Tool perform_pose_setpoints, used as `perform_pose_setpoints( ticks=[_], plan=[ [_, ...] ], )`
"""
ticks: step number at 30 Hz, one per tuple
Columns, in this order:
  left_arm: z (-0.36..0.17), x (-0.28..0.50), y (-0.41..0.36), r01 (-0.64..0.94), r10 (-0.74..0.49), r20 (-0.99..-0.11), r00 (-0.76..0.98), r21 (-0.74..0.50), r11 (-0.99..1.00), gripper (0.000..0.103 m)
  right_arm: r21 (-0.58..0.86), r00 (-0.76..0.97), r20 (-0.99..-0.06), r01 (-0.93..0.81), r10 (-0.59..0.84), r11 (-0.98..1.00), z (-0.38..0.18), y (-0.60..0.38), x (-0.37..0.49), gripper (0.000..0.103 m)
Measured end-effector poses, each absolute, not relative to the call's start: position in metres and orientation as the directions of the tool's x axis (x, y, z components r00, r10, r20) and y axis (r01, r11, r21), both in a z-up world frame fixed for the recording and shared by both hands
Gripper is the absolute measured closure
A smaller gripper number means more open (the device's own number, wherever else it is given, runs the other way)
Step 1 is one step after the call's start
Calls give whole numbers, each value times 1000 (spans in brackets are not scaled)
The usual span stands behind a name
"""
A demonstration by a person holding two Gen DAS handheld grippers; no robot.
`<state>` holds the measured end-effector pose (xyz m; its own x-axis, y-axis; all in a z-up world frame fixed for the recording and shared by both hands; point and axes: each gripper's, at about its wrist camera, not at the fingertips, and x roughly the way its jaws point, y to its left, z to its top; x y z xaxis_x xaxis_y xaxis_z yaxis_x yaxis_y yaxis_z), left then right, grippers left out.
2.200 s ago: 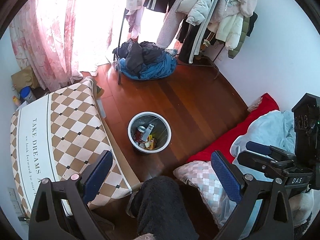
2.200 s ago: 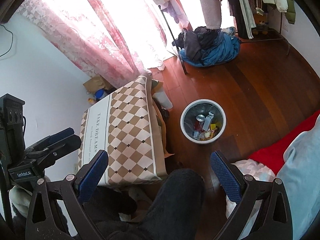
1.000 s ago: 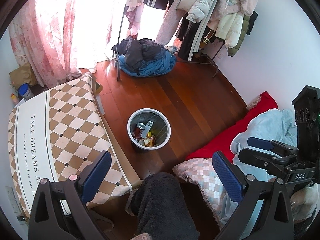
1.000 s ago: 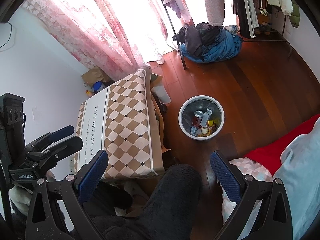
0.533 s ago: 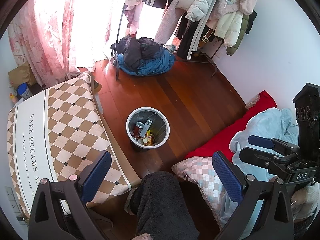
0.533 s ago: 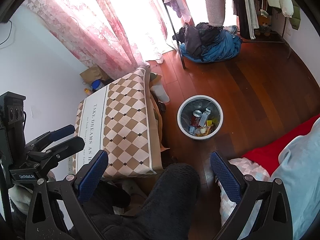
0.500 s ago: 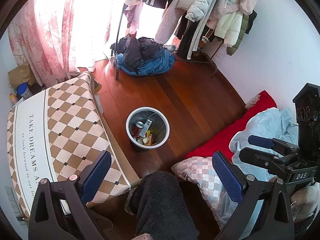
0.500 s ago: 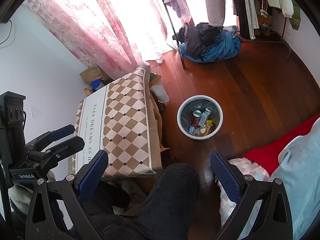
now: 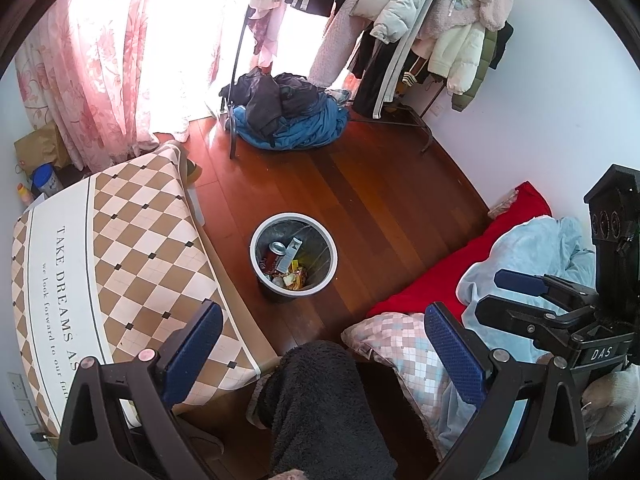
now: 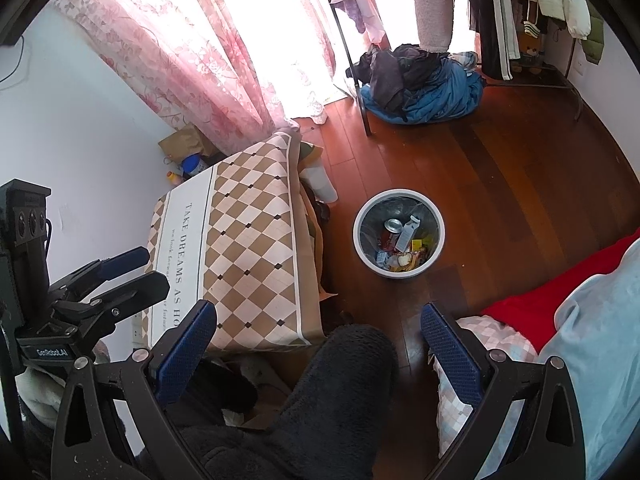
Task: Collect trash
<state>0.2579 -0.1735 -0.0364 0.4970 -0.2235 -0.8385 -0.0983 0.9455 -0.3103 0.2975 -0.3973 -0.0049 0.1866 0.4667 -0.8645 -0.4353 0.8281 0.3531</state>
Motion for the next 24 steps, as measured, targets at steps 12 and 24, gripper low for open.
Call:
perform_pose_setpoints(
  ticks=[12, 24],
  plan=[
    [-37, 256, -174, -96, -229, -837, 497, -315, 944, 0, 348, 186, -867, -439, 463, 828, -6, -401, 295, 0],
    [-37, 255, -173, -94, -229, -835, 500, -315, 944, 0, 347, 185, -868, -439, 462, 829, -4, -394, 296, 0]
  ],
)
